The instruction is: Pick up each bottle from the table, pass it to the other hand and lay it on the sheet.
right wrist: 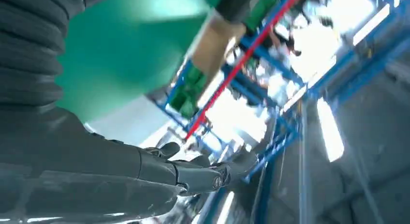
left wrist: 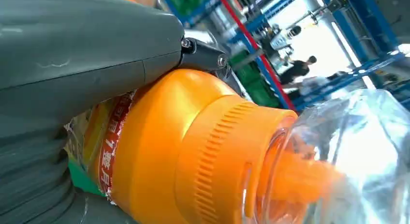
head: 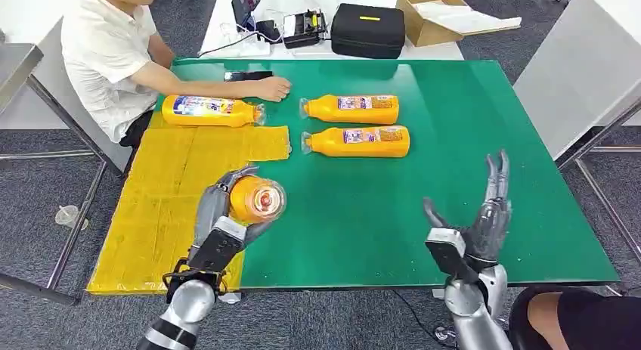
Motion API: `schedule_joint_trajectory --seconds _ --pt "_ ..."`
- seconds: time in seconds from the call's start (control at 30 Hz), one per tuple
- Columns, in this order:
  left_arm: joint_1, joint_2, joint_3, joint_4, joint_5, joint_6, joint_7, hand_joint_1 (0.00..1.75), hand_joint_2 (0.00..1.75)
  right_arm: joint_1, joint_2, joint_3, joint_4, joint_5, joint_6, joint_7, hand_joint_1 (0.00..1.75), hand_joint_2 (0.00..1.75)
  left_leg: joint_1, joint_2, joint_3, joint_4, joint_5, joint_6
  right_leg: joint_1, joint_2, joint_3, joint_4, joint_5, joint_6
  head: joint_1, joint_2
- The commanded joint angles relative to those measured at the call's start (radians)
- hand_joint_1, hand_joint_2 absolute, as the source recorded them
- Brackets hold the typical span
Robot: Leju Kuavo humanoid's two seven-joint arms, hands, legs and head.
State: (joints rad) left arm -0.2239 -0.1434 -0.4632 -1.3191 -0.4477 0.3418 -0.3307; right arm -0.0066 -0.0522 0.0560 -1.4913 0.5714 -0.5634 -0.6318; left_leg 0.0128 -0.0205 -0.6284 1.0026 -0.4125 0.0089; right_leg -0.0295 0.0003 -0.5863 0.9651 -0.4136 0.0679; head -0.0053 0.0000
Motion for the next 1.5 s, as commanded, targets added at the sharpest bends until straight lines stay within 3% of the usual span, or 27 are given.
schedule_joint_trajectory --seconds 0.03,0.17,0.33,0.57,1.0,1.03,1.07,1.1,1.13,1.27,1.5 --pt "-0.066 0.041 0.068 0.097 -0.284 0.085 0.091 1.75 1.75 -0.001 0.081 -0.108 -0.035 -0.028 0.074 -0.039 0.0 1.75 0.0 0.004 0.007 0.001 -0.003 0.0 0.001 0.002 0.006 0.0 -0.002 -0.005 0.0 0.0" --pt "-0.119 0.038 0.07 0.191 -0.411 0.084 0.15 1.75 1.75 -0.027 0.087 -0.097 -0.007 -0.022 0.091 -0.045 0.0 1.75 0.0 0.002 0.005 0.0 -0.001 0.0 0.001 0.0 0.005 0.0 -0.001 -0.004 0.0 0.0" --pt "-0.247 0.034 0.041 0.432 -0.585 -0.017 0.28 1.75 1.75 -0.07 0.091 -0.074 0.035 -0.007 0.139 -0.035 0.0 1.75 0.0 0.003 0.006 0.0 -0.001 0.0 0.001 0.001 0.006 0.0 -0.001 -0.004 0.0 0.0" --pt "-0.373 0.004 0.059 0.709 -0.558 -0.12 0.235 1.75 1.75 -0.124 0.098 -0.024 0.098 -0.017 0.191 -0.036 0.0 1.75 0.0 0.003 0.007 0.0 -0.001 0.0 0.001 0.001 0.007 -0.001 0.0 -0.004 0.0 0.0" --pt "-0.401 -0.013 0.071 0.729 -0.568 -0.106 0.233 1.75 1.75 -0.117 0.099 -0.015 0.111 -0.047 0.229 -0.036 0.0 1.75 0.0 0.004 0.006 0.001 -0.002 0.0 0.001 0.002 0.005 0.001 -0.001 -0.004 0.0 0.0" --pt "-0.403 -0.013 0.07 0.73 -0.567 -0.113 0.234 1.62 1.75 -0.116 0.099 -0.015 0.114 -0.049 0.233 -0.037 0.0 1.75 0.0 0.003 0.004 0.0 0.0 0.0 0.0 0.001 0.004 0.0 0.0 -0.003 0.0 0.0" --pt "-0.406 -0.013 0.069 0.732 -0.567 -0.122 0.236 1.33 1.75 -0.117 0.1 -0.016 0.117 -0.052 0.237 -0.038 0.0 1.75 0.0 0.003 0.006 0.001 -0.001 0.0 0.001 0.002 0.006 0.0 -0.001 -0.004 0.0 0.0" --pt "-0.411 -0.014 0.07 0.737 -0.565 -0.131 0.237 0.8 1.75 -0.118 0.1 -0.018 0.121 -0.055 0.241 -0.039 0.0 1.75 0.0 0.002 0.004 0.0 0.0 0.0 0.0 0.001 0.004 0.0 0.0 -0.003 0.0 0.0" --pt "-0.42 -0.014 0.071 0.749 -0.554 -0.159 0.237 0.02 1.75 -0.12 0.1 -0.021 0.126 -0.061 0.246 -0.04 0.0 1.75 0.0 0.003 0.005 0.001 -0.001 0.0 0.001 0.001 0.005 0.001 -0.001 -0.003 0.0 0.0" --pt "-0.443 -0.008 0.09 0.778 -0.48 -0.271 0.165 0.0 1.75 -0.138 0.099 -0.026 0.159 -0.094 0.275 -0.053 0.0 1.75 0.0 0.003 0.005 0.001 -0.001 0.0 0.001 0.002 0.005 0.001 -0.001 -0.004 0.0 0.0" --pt "-0.458 0.008 0.093 0.811 -0.416 -0.299 0.122 0.0 1.75 -0.168 0.096 -0.034 0.208 -0.123 0.294 -0.066 0.0 1.75 0.0 0.004 0.006 0.001 -0.001 0.0 0.001 0.003 0.005 0.001 -0.001 -0.004 0.0 0.0"
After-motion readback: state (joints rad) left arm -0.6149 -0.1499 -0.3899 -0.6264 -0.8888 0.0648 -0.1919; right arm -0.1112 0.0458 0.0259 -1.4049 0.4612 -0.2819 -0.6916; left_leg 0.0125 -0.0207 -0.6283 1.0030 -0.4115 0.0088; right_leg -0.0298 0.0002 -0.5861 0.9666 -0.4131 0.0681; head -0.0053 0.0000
